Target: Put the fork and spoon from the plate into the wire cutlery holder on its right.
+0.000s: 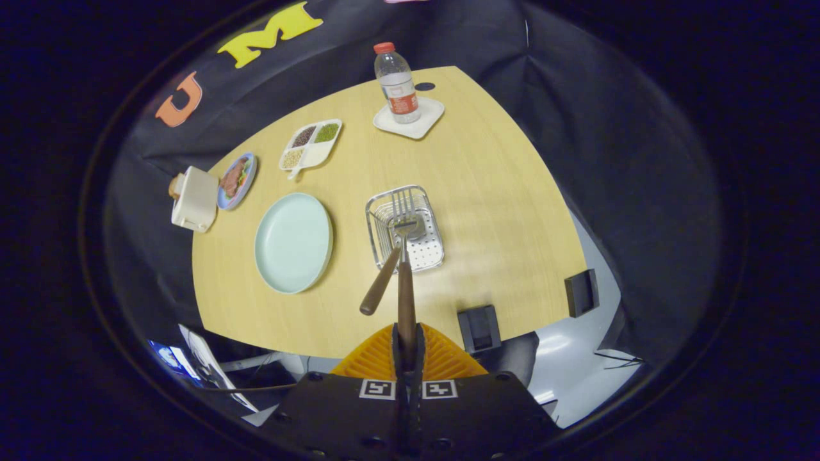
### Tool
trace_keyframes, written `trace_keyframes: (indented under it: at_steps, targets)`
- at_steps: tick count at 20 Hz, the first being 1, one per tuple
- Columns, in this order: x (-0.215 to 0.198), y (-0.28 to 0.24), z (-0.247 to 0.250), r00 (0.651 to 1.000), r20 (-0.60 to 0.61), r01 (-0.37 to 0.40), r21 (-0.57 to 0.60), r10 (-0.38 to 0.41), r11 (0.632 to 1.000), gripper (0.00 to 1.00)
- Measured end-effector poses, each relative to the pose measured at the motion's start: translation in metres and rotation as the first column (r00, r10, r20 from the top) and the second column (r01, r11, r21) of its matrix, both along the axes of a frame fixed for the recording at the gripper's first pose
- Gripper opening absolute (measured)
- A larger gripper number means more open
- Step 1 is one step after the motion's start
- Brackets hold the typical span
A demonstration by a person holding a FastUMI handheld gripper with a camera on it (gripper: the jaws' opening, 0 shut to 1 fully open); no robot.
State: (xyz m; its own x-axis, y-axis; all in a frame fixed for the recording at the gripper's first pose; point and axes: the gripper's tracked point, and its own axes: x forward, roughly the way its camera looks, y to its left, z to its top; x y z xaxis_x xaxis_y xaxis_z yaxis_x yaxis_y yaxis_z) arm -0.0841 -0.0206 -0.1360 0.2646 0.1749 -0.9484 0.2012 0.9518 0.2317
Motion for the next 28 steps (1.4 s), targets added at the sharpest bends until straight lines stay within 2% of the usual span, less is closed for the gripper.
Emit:
trace_keyframes:
  at_steps: [1,4,6,8,11,13,15,17,20,21,24,26,27,28]
  targets:
    - [0.001,-0.001,-0.002,1.0,-0.002,0.001,-0.005,-0.001,1.0,0.04]
    - [0.003,0.001,0.003,1.0,0.004,0.016,0.009,-0.016,1.0,0.04]
    - [0.009,0.007,0.011,0.999,0.032,0.029,0.041,-0.031,0.999,0.15]
    - [0.014,0.008,0.018,0.997,0.062,0.041,0.042,-0.043,0.998,0.56]
    - [0.023,0.01,0.035,0.989,0.147,0.035,0.003,-0.035,0.999,0.74]
    - [0.026,0.02,0.049,0.976,0.216,-0.021,-0.029,0.027,0.999,0.87]
    - [0.04,0.029,0.073,0.935,0.345,-0.058,-0.078,0.081,0.995,0.9]
    - [0.058,0.042,0.107,0.854,0.509,-0.064,-0.104,0.109,0.992,0.95]
    - [0.074,0.069,0.155,0.684,0.724,-0.045,-0.076,0.087,0.996,0.96]
    - [0.077,0.071,0.166,0.623,0.778,-0.028,-0.082,0.081,0.996,0.96]
    - [0.084,0.077,0.195,0.408,0.913,0.059,-0.047,0.019,0.997,0.96]
    - [0.079,0.073,0.199,0.285,0.958,0.111,-0.068,0.034,0.991,0.95]
    - [0.072,0.073,0.198,0.248,0.967,0.124,-0.085,0.052,0.989,0.95]
    - [0.068,0.075,0.194,0.225,0.972,0.132,-0.099,0.067,0.986,0.95]
